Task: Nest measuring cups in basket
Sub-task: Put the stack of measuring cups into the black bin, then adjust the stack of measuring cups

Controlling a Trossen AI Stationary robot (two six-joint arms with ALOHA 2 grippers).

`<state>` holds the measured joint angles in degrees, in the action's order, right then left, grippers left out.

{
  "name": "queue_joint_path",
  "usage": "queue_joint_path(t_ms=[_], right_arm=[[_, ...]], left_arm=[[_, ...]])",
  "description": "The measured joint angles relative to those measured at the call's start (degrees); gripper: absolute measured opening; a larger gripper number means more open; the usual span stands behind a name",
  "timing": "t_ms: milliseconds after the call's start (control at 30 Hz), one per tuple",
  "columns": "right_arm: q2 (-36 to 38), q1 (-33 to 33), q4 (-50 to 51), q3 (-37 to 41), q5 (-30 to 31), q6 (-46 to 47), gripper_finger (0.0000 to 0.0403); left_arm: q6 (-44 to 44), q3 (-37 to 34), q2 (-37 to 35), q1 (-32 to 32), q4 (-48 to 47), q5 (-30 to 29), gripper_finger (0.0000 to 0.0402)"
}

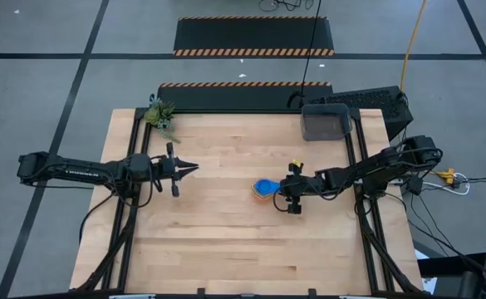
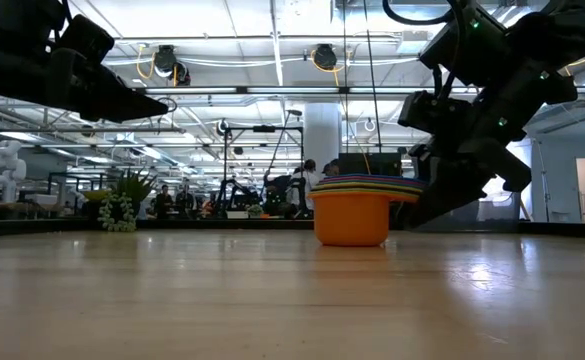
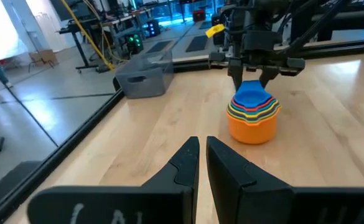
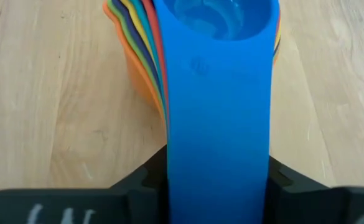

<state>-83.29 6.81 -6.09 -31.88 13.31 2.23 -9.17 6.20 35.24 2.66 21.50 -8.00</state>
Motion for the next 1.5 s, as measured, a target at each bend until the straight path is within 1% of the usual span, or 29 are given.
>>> queue_joint_path(t_ms=[67, 167, 200, 333, 433, 533, 600, 767, 933, 1033, 1133, 1333, 1367, 1500], right_arm=[[0.0, -0.33, -0.09, 0.0, 0.05, 0.11, 0.0122], [0.0, -0.85, -1.26, 0.01, 0.06, 0.17, 0.0119], [0.0, -1.01, -1.99, 0.02, 0.08, 0.21, 0.0117], [0.08, -1.25, -2.81, -0.39, 0.1, 0.12, 0.0117], [0.91, -1.25, -2.83, -1.23, 0.28, 0.52, 0.0117], [2.89, -1.23, -2.88, -1.8, 0.37, 1.57, 0.0117], [4.72, -1.23, -2.85, -2.27, 1.14, 2.07, 0.0116], [9.96, -1.08, -2.11, -2.4, 2.28, 4.33, 0.0114], [13.61, 0.44, -2.19, -2.4, 5.94, 4.69, 0.011], [15.73, 1.35, -2.49, -2.4, 8.31, 5.19, 0.0103], [18.13, 2.08, -2.33, -2.4, 10.12, 5.65, 0.0084], [22.01, 3.9, -1.68, -2.45, 10.75, 4.53, 0.0008], [22.08, 4.2, -1.11, -2.45, 10.75, 4.19, 0.0003], [22.01, 4.24, 1.72, -2.45, 10.72, 5.72, 0.0007]], left_arm=[[-1.22, 0.09, 0.0, -0.01, -0.17, -2.25, 0.0035], [-0.76, 2.47, 0.02, 0.01, -2.81, -9.47, 0.0035], [-0.28, 3.87, 0.0, 0.01, -4.62, -11.03, 0.0035], [2.48, 9.48, 0.06, 0.01, -14.97, -12.29, 0.0035], [3.7, 13.11, 0.89, -0.01, -20.61, -14.11, 0.0035], [2.59, 15.58, 2.31, -0.01, -22.2, -19.92, 0.0035], [1.4, 16.25, 3.01, 0.03, -21.36, -21.97, 0.0035], [-2.75, 16.52, 6.49, -0.18, -17.92, -22.09, 0.0035], [-4.12, 16.52, 10.5, -0.21, -13.77, -22.01, 0.0036], [-5.11, 16.51, 12.76, -0.63, -10.96, -19.61, 0.0041], [-5.33, 16.52, 15.11, -1.26, -7.62, -16.43, 0.0064], [-5.83, 16.52, 19.75, -2.05, -0.52, -11.08, 0.0138], [-5.93, 16.52, 20.44, -2.06, 0.17, -10.9, 0.015], [-5.74, 16.52, 22.8, -1.87, 2.2, -10.94, 0.0185]])
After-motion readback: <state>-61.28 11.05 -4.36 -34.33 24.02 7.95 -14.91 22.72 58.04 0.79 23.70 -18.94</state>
